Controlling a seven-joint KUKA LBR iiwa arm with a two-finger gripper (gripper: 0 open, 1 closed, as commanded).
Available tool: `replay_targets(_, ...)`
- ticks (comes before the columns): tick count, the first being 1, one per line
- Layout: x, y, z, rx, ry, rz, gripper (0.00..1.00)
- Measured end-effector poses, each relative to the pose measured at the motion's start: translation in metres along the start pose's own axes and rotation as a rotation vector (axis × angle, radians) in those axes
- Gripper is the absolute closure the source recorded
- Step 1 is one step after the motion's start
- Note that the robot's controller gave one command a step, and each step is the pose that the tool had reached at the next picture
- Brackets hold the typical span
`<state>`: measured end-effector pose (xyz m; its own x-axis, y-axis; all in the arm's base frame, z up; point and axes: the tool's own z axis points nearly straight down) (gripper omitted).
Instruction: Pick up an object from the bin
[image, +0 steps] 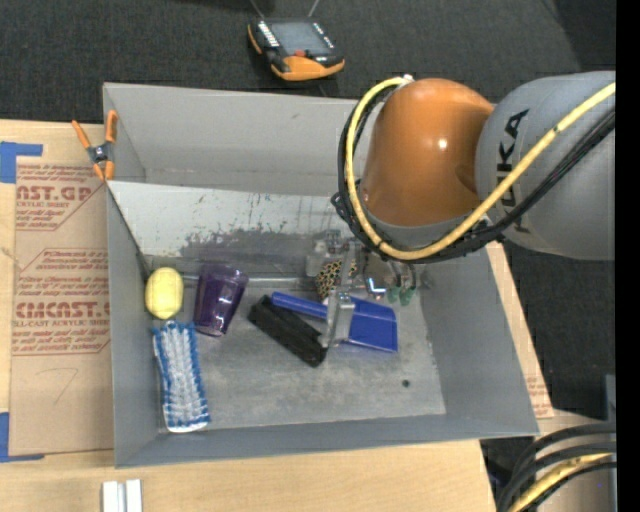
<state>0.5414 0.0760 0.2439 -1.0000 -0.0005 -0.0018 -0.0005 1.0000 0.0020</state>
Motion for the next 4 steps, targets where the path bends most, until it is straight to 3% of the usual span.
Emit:
replay_targets(1, 0.000, 0.000, 0.000, 0.000, 0.000, 0.000, 0.00)
replay_targets(2, -0.008, 0.020, 0.063, -0.001, 0.001, 0.162, 0.00)
replay_targets(3, 0.006, 0.010, 0.076, -0.001, -0.002, 0.188, 0.00)
replay_targets(4, -0.005, 0.001, 0.125, -0.002, -0.004, -0.027, 0.00)
